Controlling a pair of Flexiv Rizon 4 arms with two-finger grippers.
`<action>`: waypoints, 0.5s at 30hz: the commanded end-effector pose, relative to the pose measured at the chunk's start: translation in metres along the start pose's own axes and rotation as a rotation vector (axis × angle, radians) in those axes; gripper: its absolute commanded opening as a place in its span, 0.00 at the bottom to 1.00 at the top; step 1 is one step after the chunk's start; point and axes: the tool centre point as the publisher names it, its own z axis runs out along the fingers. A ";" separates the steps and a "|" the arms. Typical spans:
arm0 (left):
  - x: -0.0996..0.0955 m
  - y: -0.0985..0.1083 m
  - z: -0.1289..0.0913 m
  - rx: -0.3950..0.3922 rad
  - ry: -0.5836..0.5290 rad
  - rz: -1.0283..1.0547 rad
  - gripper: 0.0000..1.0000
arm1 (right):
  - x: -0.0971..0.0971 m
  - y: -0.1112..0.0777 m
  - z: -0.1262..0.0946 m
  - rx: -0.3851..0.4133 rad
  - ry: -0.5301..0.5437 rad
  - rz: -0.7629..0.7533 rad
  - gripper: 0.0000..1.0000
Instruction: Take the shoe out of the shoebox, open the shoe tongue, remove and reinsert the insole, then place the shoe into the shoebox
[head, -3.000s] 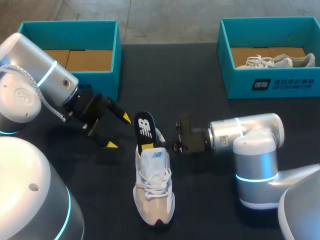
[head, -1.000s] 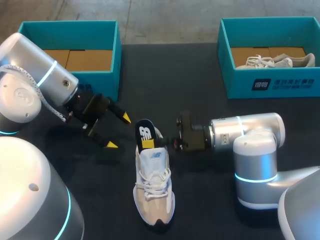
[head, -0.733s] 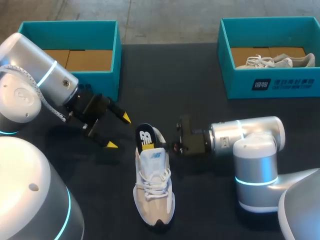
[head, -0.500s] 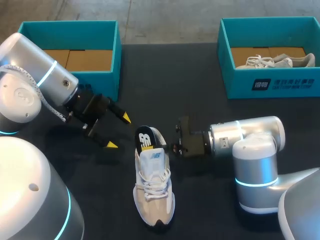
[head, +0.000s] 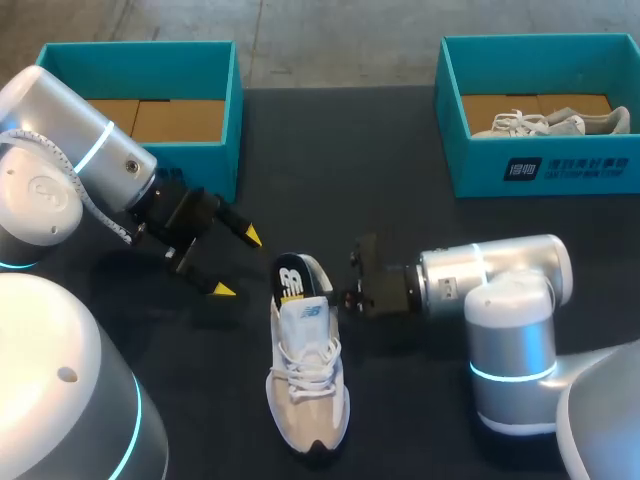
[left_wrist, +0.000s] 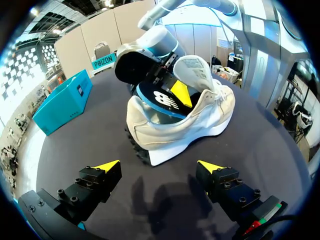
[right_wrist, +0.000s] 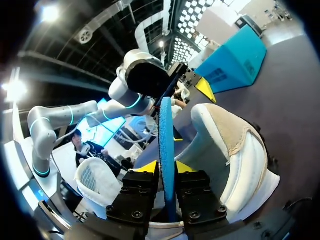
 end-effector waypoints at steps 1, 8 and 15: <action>0.000 -0.001 -0.001 -0.004 0.001 0.000 1.00 | 0.001 0.002 0.001 -0.008 -0.005 -0.011 0.22; 0.000 -0.001 -0.001 -0.004 0.001 0.000 1.00 | 0.001 0.014 0.000 -0.022 -0.002 -0.050 0.23; 0.000 -0.001 -0.001 -0.004 0.001 0.000 1.00 | -0.002 0.022 -0.002 -0.029 0.002 -0.073 0.27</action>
